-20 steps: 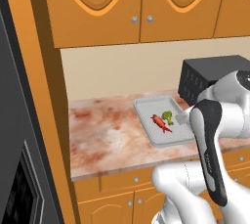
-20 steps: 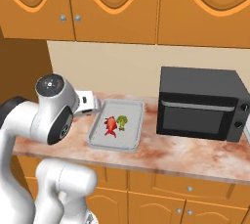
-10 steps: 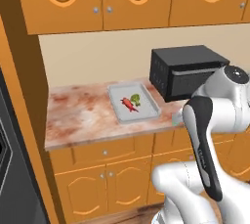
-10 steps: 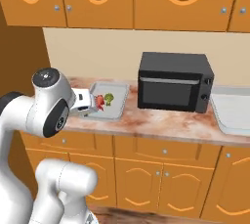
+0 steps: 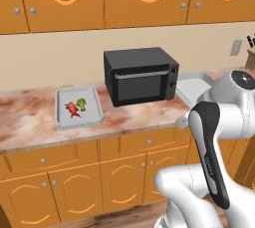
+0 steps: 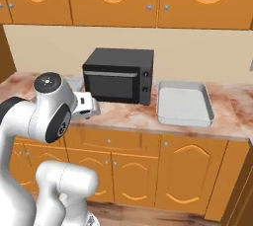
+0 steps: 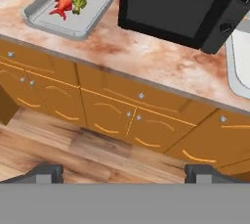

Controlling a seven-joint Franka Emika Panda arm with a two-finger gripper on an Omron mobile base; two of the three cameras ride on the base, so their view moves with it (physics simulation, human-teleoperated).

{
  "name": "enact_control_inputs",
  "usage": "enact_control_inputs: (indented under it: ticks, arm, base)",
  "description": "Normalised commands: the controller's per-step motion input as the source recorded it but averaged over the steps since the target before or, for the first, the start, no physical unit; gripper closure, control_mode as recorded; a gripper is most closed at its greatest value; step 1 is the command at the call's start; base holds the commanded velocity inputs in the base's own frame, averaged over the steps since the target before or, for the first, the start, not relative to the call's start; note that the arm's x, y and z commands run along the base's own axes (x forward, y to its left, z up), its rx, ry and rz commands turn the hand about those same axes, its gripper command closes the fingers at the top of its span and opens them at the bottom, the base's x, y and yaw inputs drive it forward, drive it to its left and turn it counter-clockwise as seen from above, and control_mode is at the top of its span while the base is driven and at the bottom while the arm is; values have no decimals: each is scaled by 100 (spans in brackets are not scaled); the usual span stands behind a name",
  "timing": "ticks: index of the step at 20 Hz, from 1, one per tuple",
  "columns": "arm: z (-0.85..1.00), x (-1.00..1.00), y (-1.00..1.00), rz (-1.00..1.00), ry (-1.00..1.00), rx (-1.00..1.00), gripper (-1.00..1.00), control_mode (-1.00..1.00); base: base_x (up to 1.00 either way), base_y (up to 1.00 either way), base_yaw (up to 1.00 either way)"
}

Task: Place one broccoli and one fish in each tupperware on the nearby counter, to pack two identical lunches.

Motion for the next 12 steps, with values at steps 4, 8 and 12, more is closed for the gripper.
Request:
enact_control_inputs:
  ticks: [4,8,12]
  arm:
    - [0,0,0,0,0,0,-100,100]
    - [0,0,0,0,0,0,-100,100]
    - [0,0,0,0,0,0,-100,100]
  base:
    - [-8,-100,0]
    - [-66,-64,0]
    - [-100,31,0]
